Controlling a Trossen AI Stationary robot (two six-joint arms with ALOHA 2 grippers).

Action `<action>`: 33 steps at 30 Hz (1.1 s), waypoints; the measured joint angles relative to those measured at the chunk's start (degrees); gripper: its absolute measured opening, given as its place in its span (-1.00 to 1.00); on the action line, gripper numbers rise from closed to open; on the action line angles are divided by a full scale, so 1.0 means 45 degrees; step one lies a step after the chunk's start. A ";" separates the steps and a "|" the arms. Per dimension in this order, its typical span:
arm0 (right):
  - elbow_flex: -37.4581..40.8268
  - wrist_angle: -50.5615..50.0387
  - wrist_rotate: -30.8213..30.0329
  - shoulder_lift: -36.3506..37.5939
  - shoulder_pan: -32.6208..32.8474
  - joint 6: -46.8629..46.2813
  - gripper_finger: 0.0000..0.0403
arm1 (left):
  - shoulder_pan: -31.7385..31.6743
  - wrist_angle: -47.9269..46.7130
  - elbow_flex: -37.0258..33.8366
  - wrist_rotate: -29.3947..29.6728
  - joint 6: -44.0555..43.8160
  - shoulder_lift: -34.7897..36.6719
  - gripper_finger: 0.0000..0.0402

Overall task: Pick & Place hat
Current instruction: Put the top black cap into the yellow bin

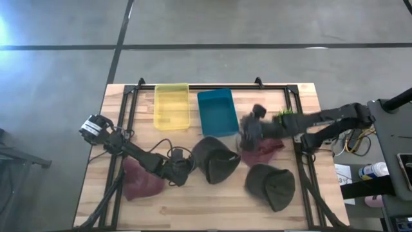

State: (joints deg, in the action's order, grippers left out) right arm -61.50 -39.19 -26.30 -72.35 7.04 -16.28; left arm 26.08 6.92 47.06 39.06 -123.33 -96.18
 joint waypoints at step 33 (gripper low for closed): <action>0.2489 0.0965 0.4545 0.0012 0.0952 0.0781 0.00 | -0.0606 0.0006 0.1358 0.0488 0.1117 0.0078 -0.95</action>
State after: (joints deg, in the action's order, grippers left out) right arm -50.30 -34.85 -5.85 -72.30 11.32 -12.76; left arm 23.35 6.95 53.17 41.26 -118.30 -95.83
